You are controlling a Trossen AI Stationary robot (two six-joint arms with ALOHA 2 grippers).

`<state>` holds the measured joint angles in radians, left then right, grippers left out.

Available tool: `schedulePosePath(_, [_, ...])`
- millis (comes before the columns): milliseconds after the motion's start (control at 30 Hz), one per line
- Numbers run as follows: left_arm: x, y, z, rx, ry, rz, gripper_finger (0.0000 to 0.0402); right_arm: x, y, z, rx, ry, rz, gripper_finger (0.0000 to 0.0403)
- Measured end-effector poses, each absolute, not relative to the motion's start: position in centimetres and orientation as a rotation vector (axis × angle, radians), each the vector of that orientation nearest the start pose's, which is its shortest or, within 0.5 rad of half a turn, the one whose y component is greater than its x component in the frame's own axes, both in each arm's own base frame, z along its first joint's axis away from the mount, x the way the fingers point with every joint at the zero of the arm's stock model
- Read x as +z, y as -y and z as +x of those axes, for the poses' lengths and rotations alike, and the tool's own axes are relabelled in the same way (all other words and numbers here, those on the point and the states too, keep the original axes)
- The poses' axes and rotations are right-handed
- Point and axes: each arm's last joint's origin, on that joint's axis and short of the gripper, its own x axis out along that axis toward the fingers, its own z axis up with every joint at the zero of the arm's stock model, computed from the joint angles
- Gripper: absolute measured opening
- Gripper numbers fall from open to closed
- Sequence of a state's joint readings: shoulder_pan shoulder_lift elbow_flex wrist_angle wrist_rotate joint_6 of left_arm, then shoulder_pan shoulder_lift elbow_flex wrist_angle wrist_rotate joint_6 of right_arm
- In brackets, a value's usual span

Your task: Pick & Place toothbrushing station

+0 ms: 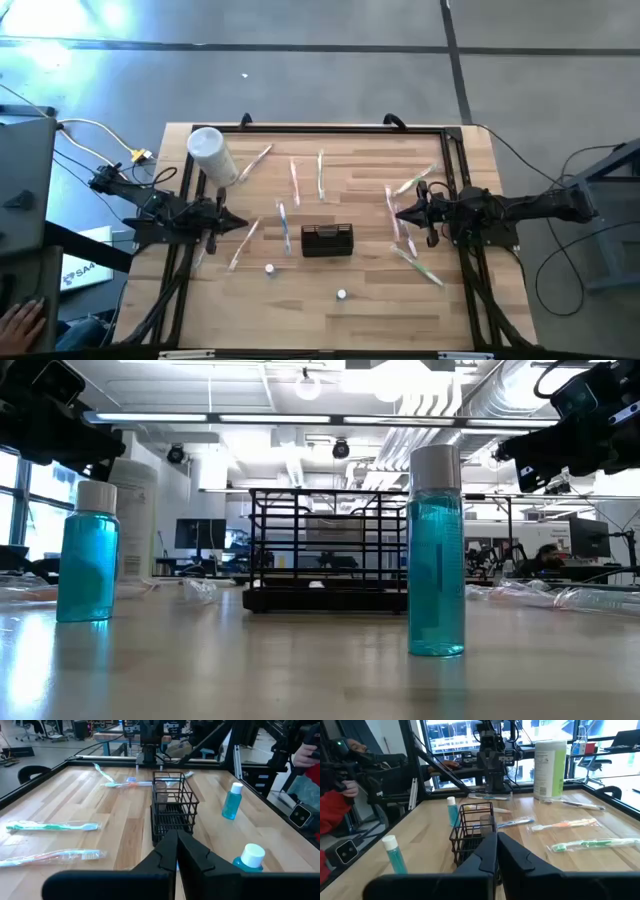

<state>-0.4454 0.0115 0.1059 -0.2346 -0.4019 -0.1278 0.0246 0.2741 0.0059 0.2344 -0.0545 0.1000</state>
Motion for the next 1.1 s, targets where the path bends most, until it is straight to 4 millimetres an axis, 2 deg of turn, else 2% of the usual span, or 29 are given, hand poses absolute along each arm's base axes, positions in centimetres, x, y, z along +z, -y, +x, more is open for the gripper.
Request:
schedulePosePath(467, [17.6,2.8,8.4,-0.036,-0.131,-0.046,0.0006,16.7,-0.5,11.5,0.082,-0.035,0.085,0.0005])
schedulePosePath(600, [17.6,2.8,8.4,-0.035,-0.130,-0.043,0.0006,18.1,-0.9,11.7,0.040,-0.046,0.043,0.0005])
schedulePosePath(733, [17.6,2.7,8.4,-0.028,-0.130,-0.043,0.0006,19.9,-1.5,12.3,0.036,-0.098,0.076,0.0013])
schedulePosePath(900, [17.6,2.7,8.4,-0.027,-0.130,-0.043,0.0006,22.1,-3.2,14.0,0.083,-0.162,0.109,0.0069])
schedulePosePath(1100, [17.6,2.7,8.4,-0.027,-0.130,-0.043,0.0006,24.0,-6.8,17.6,0.154,-0.269,0.041,0.0158])
